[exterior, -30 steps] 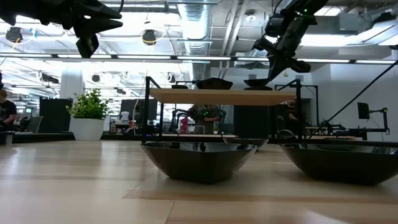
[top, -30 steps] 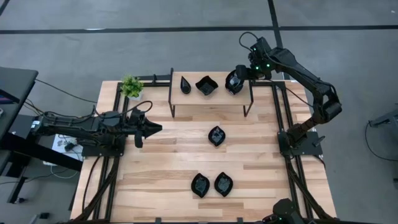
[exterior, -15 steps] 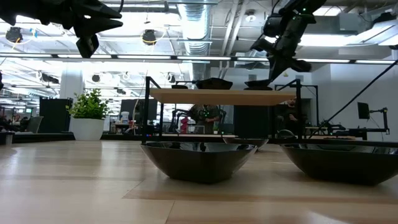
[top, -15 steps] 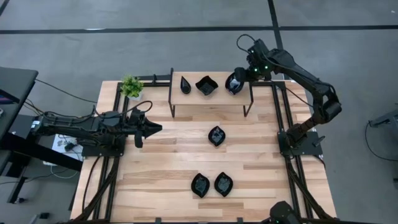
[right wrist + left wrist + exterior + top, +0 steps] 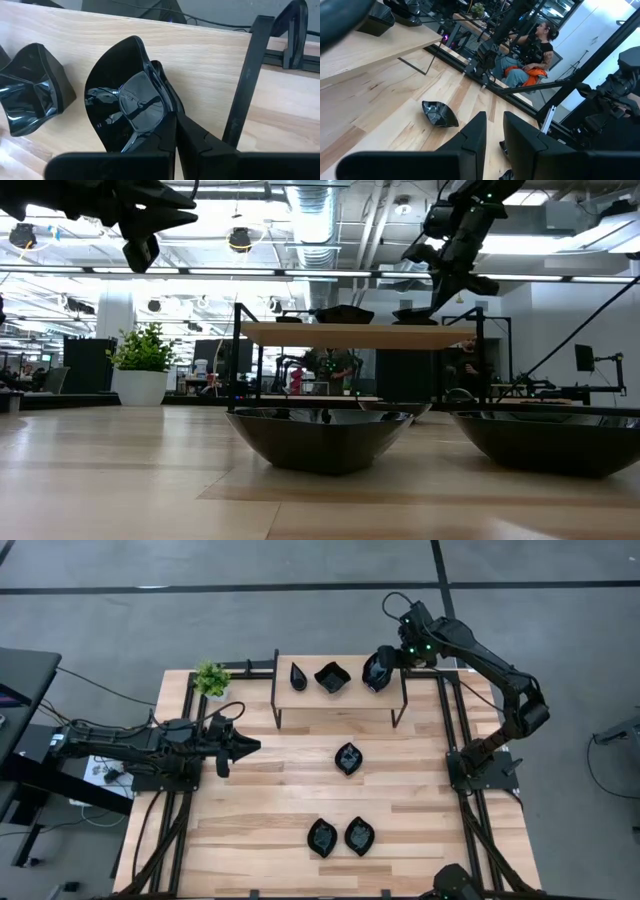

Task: Pick & Place Mini shaped plates
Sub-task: Stack the leaf shaped plate on top of the leaf shaped plate on the shelf

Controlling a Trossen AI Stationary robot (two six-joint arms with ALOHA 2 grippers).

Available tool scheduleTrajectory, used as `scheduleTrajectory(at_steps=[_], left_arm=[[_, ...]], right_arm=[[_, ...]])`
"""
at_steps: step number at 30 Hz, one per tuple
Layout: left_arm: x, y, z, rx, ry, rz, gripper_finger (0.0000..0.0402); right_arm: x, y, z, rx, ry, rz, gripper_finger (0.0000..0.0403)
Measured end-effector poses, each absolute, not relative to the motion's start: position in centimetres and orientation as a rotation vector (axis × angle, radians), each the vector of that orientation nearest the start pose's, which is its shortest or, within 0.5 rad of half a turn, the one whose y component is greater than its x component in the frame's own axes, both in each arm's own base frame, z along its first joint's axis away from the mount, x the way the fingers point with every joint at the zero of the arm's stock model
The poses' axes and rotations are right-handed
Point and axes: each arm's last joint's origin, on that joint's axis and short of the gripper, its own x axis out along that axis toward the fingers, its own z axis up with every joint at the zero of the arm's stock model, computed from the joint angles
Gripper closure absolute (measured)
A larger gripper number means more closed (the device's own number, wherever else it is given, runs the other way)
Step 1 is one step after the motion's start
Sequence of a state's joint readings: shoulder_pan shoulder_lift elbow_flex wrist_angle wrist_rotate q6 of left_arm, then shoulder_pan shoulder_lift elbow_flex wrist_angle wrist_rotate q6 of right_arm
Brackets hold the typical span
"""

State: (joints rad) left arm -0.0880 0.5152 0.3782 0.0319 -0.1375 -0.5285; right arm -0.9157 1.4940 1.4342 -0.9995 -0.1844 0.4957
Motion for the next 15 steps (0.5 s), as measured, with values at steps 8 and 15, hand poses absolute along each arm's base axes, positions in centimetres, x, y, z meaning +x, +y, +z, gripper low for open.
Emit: scheduleTrajectory(at_steps=[8, 15], left_arm=[[13.69, -0.81, 25.01, -0.517, 0.082, 0.074, 0.0335], [13.7, -0.81, 25.08, -0.518, 0.075, 0.072, 0.0335]], right_arm=[[18.77, -22.73, 32.79, 0.997, 0.768, -0.884, 0.0403], [18.57, -22.74, 32.72, 1.004, 0.779, -0.894, 0.0403]])
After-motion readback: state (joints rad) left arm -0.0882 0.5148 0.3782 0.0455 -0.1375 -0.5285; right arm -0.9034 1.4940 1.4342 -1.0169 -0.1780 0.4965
